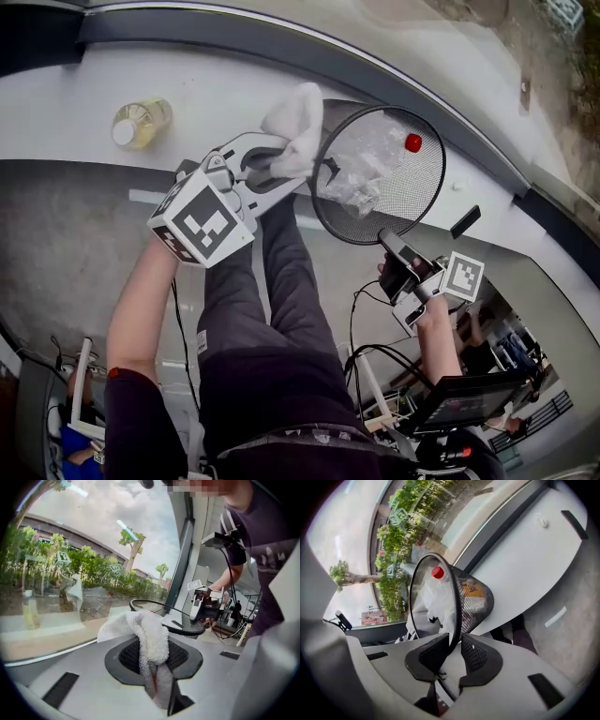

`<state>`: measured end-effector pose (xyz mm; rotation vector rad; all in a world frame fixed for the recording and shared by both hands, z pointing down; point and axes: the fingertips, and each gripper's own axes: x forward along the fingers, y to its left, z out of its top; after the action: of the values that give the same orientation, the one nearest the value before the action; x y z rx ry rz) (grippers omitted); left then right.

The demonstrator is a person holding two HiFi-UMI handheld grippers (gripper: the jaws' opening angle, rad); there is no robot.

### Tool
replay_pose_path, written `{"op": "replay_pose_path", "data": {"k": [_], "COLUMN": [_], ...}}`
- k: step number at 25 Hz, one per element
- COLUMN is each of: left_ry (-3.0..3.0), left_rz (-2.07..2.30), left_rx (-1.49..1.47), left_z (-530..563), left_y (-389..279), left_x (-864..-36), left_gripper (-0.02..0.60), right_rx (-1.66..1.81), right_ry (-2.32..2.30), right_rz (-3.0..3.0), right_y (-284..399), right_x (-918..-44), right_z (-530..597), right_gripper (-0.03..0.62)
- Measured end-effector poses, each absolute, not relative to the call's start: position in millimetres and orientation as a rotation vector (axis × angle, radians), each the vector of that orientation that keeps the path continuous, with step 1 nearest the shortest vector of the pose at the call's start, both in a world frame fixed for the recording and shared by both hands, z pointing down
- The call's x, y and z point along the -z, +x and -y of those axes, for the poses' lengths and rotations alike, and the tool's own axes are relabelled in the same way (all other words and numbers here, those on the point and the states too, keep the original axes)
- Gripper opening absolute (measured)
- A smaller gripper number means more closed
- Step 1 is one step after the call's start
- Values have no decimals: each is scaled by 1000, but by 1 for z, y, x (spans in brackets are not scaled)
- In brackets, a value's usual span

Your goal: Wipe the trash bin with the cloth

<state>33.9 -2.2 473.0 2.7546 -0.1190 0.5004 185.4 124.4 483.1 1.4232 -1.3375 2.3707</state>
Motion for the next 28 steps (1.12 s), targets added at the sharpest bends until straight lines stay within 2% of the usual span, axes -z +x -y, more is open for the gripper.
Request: {"op": "replay_pose_path", "data": {"k": [5,10,15,20,28], "left_ry": [2803,2786,2729,2701,2631], "left_rz": [124,143,138,9,-51], "left_rx": [-515,-508,-454,-523,-521], "left_z": [36,45,40,4,-62], "left_y": [40,47,50,42,16], "left_x": [-470,-479,-485,-490,-488], "left_gripper": [86,86,86,86,86], "right_rx": [-2167,-1976,-2204,-2363,-2619], "right_ry": [1434,1575,1508,1709,1585], "right_rz": [1408,1366,1362,1235,1125], "right_y": [196,263,251,250,184], "right_x": [-474,-471,-494,-493,-483], "right_z": [-116,-94,-76,-85,-130], "right_gripper": [96,110,100,103,100]}}
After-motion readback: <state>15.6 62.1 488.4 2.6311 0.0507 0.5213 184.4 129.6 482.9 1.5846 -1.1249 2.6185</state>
